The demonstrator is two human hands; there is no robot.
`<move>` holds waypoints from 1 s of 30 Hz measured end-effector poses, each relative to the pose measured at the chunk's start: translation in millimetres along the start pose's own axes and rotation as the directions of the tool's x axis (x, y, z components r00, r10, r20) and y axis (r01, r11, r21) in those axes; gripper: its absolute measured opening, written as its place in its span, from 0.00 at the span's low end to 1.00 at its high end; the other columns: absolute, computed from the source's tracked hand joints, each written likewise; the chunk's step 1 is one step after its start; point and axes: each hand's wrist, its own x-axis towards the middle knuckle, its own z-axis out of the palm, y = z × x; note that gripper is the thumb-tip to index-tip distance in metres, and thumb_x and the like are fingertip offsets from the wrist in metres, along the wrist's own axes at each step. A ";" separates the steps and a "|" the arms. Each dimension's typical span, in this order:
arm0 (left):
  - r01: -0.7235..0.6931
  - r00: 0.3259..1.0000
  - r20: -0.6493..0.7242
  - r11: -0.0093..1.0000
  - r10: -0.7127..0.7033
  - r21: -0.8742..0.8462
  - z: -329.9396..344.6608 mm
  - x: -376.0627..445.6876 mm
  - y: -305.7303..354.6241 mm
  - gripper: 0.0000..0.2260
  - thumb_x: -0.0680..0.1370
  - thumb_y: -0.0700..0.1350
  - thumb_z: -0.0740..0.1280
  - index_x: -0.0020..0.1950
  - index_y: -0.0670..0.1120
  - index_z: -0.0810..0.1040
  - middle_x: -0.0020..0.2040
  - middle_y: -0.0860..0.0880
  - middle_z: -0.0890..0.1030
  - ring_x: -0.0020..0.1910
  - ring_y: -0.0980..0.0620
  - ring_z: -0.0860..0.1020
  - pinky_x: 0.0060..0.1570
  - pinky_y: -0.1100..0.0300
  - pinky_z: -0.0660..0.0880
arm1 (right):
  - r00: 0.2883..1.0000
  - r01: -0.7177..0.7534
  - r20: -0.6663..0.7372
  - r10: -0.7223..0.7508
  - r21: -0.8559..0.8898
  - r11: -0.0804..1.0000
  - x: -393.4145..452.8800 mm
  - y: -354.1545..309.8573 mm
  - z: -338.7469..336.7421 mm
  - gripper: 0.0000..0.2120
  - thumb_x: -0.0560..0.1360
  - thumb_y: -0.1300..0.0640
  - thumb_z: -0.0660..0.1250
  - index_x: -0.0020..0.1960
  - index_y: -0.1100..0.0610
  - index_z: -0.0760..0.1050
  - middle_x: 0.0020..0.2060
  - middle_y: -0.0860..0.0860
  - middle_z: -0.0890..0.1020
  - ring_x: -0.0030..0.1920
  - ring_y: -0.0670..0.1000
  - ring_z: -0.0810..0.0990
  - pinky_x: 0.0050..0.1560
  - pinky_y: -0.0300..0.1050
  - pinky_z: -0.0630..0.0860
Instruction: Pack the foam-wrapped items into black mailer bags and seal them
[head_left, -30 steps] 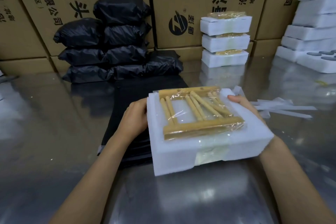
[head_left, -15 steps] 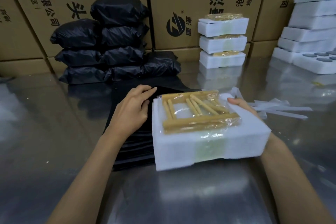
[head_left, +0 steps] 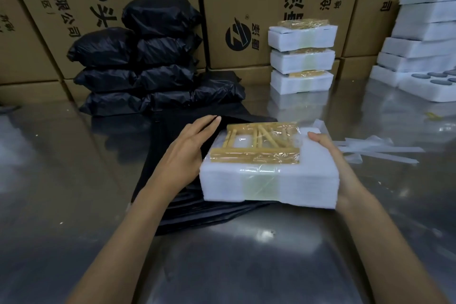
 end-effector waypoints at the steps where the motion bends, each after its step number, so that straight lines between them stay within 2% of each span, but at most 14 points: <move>1: 0.008 1.000 0.005 1.000 -0.007 -0.011 -0.5 0.5 -1.3 0.28 0.79 0.38 0.67 0.78 0.49 0.64 0.77 0.53 0.64 0.74 0.53 0.63 0.74 0.62 0.57 | 1.000 0.010 -0.008 -0.010 0.018 1.000 0.2 0.4 1.1 0.29 0.71 0.38 0.70 0.66 0.53 0.80 0.58 0.56 0.84 0.52 0.57 0.83 0.50 0.51 0.80; 3: 0.025 0.999 -0.027 1.000 -0.025 -0.002 -0.3 1.8 -2.6 0.24 0.79 0.32 0.65 0.74 0.46 0.71 0.75 0.50 0.68 0.72 0.50 0.66 0.71 0.72 0.53 | 0.998 0.052 -0.028 -0.051 0.059 0.997 0.7 2.7 3.8 0.25 0.72 0.37 0.69 0.62 0.51 0.82 0.56 0.54 0.86 0.49 0.55 0.86 0.46 0.51 0.83; 4: 0.030 0.998 -0.056 0.999 -0.030 0.011 0.7 2.3 -2.9 0.24 0.78 0.29 0.62 0.72 0.44 0.74 0.73 0.49 0.71 0.71 0.49 0.68 0.69 0.73 0.55 | 0.995 0.089 -0.044 -0.086 0.078 0.993 1.5 4.3 5.5 0.24 0.73 0.37 0.68 0.62 0.51 0.82 0.55 0.53 0.86 0.51 0.55 0.86 0.47 0.51 0.83; 7: 0.067 0.996 -0.068 0.997 -0.064 0.037 6.1 2.4 -3.4 0.21 0.77 0.29 0.61 0.68 0.43 0.78 0.72 0.50 0.72 0.68 0.51 0.69 0.67 0.65 0.64 | 0.977 0.185 -0.131 -0.169 0.120 0.975 3.7 9.2 11.2 0.22 0.74 0.39 0.70 0.62 0.50 0.80 0.53 0.50 0.87 0.52 0.51 0.86 0.54 0.52 0.81; 9: 0.127 0.992 -0.026 0.990 -0.126 0.053 14.7 0.1 -5.4 0.19 0.79 0.35 0.64 0.70 0.45 0.76 0.76 0.51 0.66 0.72 0.53 0.65 0.69 0.62 0.64 | 0.969 0.205 -0.162 -0.185 0.117 0.972 4.2 11.7 15.7 0.20 0.74 0.40 0.71 0.61 0.50 0.79 0.51 0.49 0.87 0.51 0.50 0.87 0.56 0.53 0.80; 11: 0.210 0.978 -0.013 0.974 -0.210 0.090 24.8 -3.5 -4.1 0.21 0.80 0.43 0.66 0.74 0.48 0.71 0.80 0.50 0.57 0.77 0.50 0.57 0.73 0.52 0.62 | 0.965 0.222 -0.167 -0.203 0.103 0.970 4.9 14.4 19.3 0.19 0.73 0.41 0.72 0.60 0.50 0.79 0.51 0.49 0.87 0.51 0.50 0.87 0.56 0.52 0.81; 13: 0.283 0.957 -0.094 0.956 -0.276 0.078 32.3 -5.9 0.7 0.21 0.81 0.46 0.65 0.75 0.50 0.69 0.81 0.47 0.50 0.79 0.45 0.52 0.72 0.47 0.62 | 0.964 0.230 -0.159 -0.212 0.104 0.968 5.1 16.6 22.0 0.19 0.73 0.41 0.73 0.59 0.50 0.80 0.51 0.49 0.87 0.51 0.50 0.87 0.54 0.51 0.81; 15: 0.370 0.915 -0.183 0.929 -0.359 0.030 35.0 -7.1 4.1 0.20 0.82 0.45 0.63 0.75 0.53 0.68 0.81 0.45 0.50 0.77 0.41 0.58 0.67 0.48 0.68 | 0.966 0.226 -0.151 -0.209 0.111 0.968 5.2 18.2 23.8 0.20 0.72 0.41 0.73 0.60 0.50 0.79 0.51 0.49 0.87 0.50 0.50 0.87 0.51 0.51 0.83; 17: 0.454 0.877 -0.183 0.891 -0.445 0.009 35.0 -8.5 3.7 0.22 0.82 0.44 0.62 0.76 0.55 0.65 0.80 0.42 0.54 0.67 0.38 0.71 0.56 0.49 0.74 | 0.969 0.220 -0.143 -0.203 0.115 0.969 5.1 19.1 25.2 0.21 0.72 0.41 0.74 0.60 0.51 0.79 0.50 0.50 0.88 0.49 0.50 0.87 0.48 0.52 0.84; 18: 0.478 0.867 -0.158 0.878 -0.473 -0.001 34.8 -9.5 1.8 0.24 0.82 0.42 0.62 0.76 0.55 0.64 0.78 0.41 0.57 0.58 0.41 0.77 0.49 0.52 0.75 | 0.970 0.216 -0.137 -0.199 0.121 0.969 4.8 19.5 25.8 0.22 0.72 0.41 0.74 0.60 0.51 0.79 0.50 0.50 0.88 0.49 0.51 0.87 0.47 0.53 0.85; 20: 0.503 0.856 -0.101 0.862 -0.508 -0.065 35.0 -10.1 -2.6 0.29 0.80 0.35 0.62 0.77 0.56 0.61 0.74 0.43 0.61 0.41 0.50 0.77 0.38 0.60 0.71 | 0.974 0.203 -0.125 -0.187 0.138 0.969 4.1 20.9 27.5 0.22 0.72 0.41 0.74 0.60 0.52 0.79 0.50 0.50 0.88 0.49 0.51 0.87 0.44 0.52 0.85; 21: 0.510 0.852 -0.073 0.853 -0.519 -0.113 34.7 -9.6 -3.3 0.31 0.78 0.33 0.61 0.77 0.57 0.61 0.74 0.45 0.62 0.38 0.51 0.75 0.37 0.61 0.71 | 0.976 0.196 -0.120 -0.179 0.147 0.969 3.6 21.7 28.6 0.22 0.72 0.41 0.74 0.60 0.52 0.79 0.50 0.51 0.88 0.49 0.51 0.87 0.43 0.51 0.85; 26: 0.490 0.863 0.041 0.813 -0.504 -0.314 32.4 -5.6 8.1 0.38 0.75 0.31 0.62 0.78 0.60 0.58 0.76 0.55 0.60 0.40 0.51 0.76 0.47 0.52 0.79 | 0.983 0.175 -0.103 -0.154 0.240 0.955 4.4 24.3 32.1 0.22 0.72 0.42 0.74 0.61 0.53 0.78 0.51 0.53 0.87 0.49 0.54 0.87 0.48 0.59 0.84; 30: 0.523 0.852 0.177 0.796 -0.493 -0.305 32.1 -3.8 17.6 0.37 0.76 0.34 0.64 0.80 0.56 0.56 0.79 0.56 0.56 0.60 0.49 0.76 0.58 0.51 0.77 | 0.983 0.173 -0.110 -0.145 0.317 0.932 5.5 23.9 31.7 0.23 0.72 0.43 0.75 0.62 0.53 0.77 0.52 0.54 0.87 0.51 0.55 0.87 0.53 0.62 0.82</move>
